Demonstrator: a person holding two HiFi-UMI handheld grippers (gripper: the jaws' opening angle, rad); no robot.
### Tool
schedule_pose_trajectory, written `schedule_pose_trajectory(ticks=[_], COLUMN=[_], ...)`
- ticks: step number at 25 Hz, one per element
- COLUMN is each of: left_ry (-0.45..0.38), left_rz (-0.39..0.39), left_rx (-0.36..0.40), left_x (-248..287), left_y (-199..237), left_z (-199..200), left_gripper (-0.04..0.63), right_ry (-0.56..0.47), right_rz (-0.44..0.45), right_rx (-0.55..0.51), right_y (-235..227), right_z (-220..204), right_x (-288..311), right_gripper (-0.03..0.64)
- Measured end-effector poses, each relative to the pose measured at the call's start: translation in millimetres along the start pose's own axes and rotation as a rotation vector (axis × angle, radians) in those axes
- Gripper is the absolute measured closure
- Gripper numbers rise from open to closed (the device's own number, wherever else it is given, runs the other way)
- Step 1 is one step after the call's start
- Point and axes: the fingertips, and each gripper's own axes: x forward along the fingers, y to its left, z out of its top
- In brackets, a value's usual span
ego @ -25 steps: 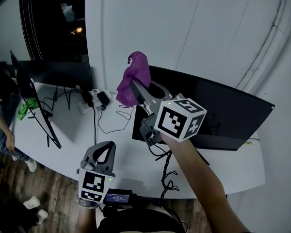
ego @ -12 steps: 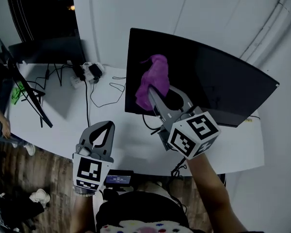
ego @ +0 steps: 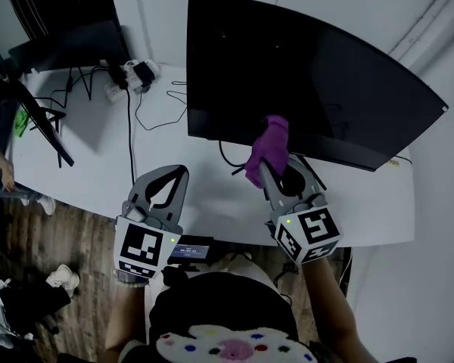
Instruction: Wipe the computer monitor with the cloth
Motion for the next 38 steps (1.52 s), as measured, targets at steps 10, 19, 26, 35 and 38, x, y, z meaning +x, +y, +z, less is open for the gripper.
schedule_pose_trajectory(ticks=[10,19,26,35,38], left_ry=[0.049,0.061,0.066,0.063,0.062], left_rz=[-0.017,-0.014,-0.011,-0.012,-0.014], left_rx=[0.009,0.023,0.025,0.042,0.045], left_x=[-2.8,-1.3,2.0,9.1,10.6], left_y=[-26.8,-33.7,-35.4,-34.6,-34.3], left_z=[-13.5,-15.2,-15.3,-11.4,-9.5], left_gripper=[0.589,0.589,0.589,0.589,0.589], right_ry=[0.1,0.115,0.105,0.11,0.114], right_rz=[-0.074,-0.043,-0.033,-0.018,-0.016], right_rx=[0.09,0.038,0.018,-0.017,-0.027], right_y=[-18.5,-12.9,-14.8,-16.9,-16.7], right_z=[-61.8,-66.7,-60.8,-59.8,-59.8], right_x=[-40.4,-42.8,-40.4,-35.1,-34.7], right_gripper=[0.548,0.548,0.548,0.548,0.548])
